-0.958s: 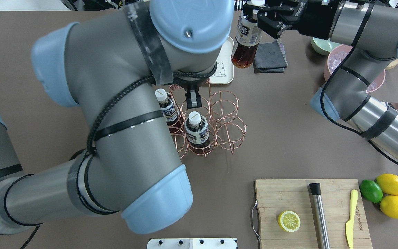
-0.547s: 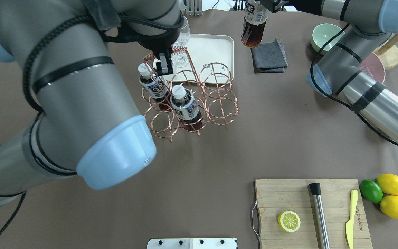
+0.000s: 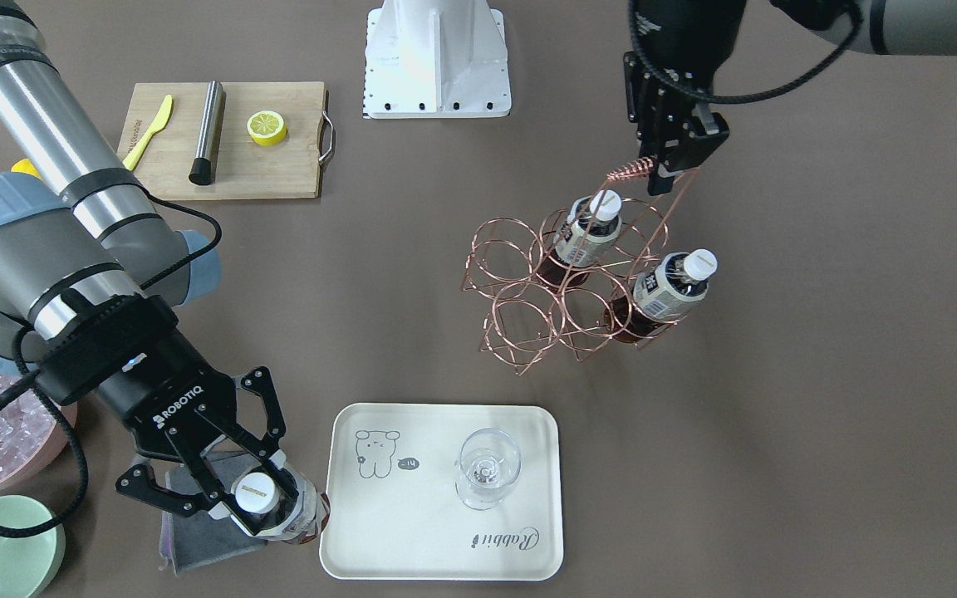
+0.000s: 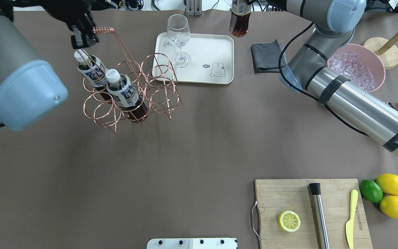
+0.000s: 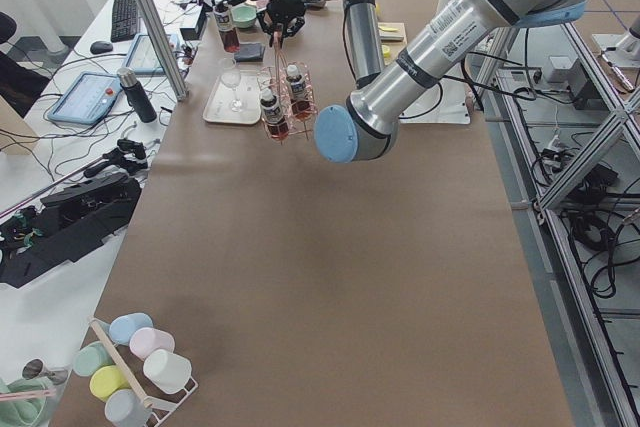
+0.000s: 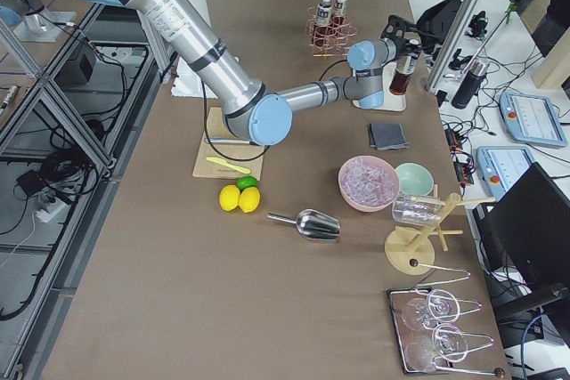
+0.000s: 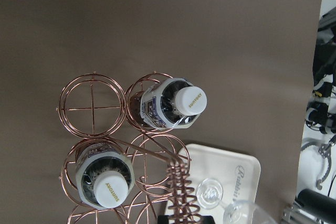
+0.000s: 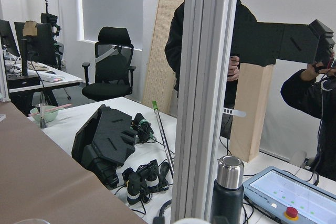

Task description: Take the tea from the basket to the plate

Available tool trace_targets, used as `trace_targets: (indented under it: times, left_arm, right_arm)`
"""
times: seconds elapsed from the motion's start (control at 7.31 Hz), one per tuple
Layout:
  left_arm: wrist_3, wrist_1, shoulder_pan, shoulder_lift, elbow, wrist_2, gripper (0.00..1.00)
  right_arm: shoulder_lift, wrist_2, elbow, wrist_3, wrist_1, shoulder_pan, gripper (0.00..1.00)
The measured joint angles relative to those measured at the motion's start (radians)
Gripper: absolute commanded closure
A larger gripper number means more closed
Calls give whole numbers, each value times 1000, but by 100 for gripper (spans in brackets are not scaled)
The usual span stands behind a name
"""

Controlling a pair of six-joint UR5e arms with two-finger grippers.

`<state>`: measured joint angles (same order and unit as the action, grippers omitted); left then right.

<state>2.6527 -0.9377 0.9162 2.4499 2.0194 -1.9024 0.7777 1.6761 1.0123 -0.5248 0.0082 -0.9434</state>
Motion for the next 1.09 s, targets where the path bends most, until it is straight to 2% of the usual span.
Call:
trace_targets:
  times: [0.27, 0.41, 0.55, 0.82, 1.09]
  left_arm:
    - [-188, -24, 108, -65, -24, -61, 100]
    - [-286, -76, 163, -97, -68, -69, 100]
    - [-383, -186, 229, -168, -116, -73, 100]
    - [-525, -386, 336, -236, -283, -76, 100]
    - [-591, -568, 420, -249, -479, -77, 100]
  right_arm:
    - [-21, -106, -52, -1, 25, 68, 100]
    - [-32, -145, -83, -1, 47, 100, 100]
    - [-40, -182, -106, -1, 66, 130, 100]
    - [-41, -218, -124, -1, 90, 163, 100]
    - [-35, -249, -128, 2, 116, 191, 100]
